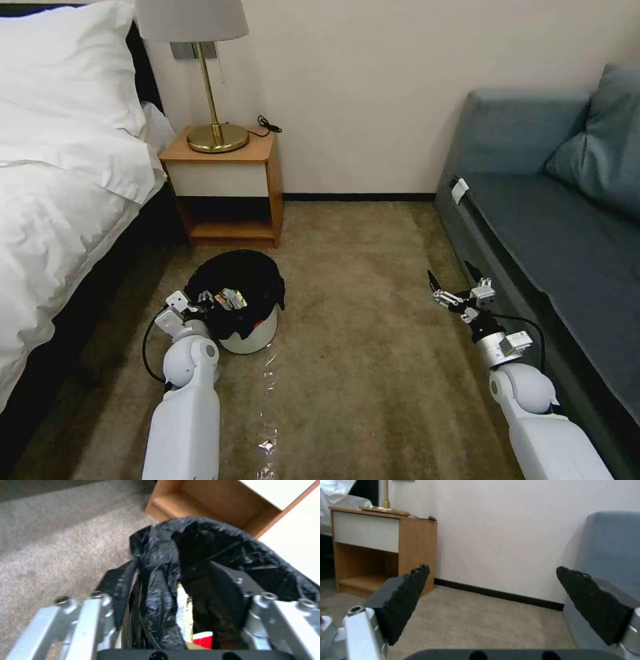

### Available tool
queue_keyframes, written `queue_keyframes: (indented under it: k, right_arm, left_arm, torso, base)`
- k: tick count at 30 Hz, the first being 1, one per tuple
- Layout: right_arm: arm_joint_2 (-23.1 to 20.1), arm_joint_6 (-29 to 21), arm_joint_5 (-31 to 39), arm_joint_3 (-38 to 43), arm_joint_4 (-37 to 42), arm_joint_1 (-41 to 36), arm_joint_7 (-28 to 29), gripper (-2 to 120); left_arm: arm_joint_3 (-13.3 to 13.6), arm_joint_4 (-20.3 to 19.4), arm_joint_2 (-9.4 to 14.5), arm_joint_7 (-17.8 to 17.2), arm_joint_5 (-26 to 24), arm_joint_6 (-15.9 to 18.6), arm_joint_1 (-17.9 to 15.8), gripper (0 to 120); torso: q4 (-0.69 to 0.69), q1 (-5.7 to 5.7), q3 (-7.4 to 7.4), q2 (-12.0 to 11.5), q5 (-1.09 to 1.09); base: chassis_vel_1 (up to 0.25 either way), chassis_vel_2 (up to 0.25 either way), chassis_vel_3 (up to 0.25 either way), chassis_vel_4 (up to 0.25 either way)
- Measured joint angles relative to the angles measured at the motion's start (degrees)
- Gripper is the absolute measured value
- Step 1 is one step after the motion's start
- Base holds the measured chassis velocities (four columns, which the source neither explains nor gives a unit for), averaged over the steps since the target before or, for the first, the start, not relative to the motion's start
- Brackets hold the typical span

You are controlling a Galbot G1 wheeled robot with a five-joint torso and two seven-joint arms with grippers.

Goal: Pick up the trash bin, then pick up the garbage on the floor and place it into the trash bin.

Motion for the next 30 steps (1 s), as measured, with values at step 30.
queue_keyframes:
  k: [30]
  right_arm:
    - [2.81,-1.64,-1.28,4.17,1.77,-3.7,7.97,100]
  left_arm:
    - [-0.95,-17.08,2.73,19.67,23.32,0.77,9.43,100]
  torso:
    - [0.0,0.0,0.0,0.0,0.0]
  base:
    - [0.0,0.0,0.0,0.0]
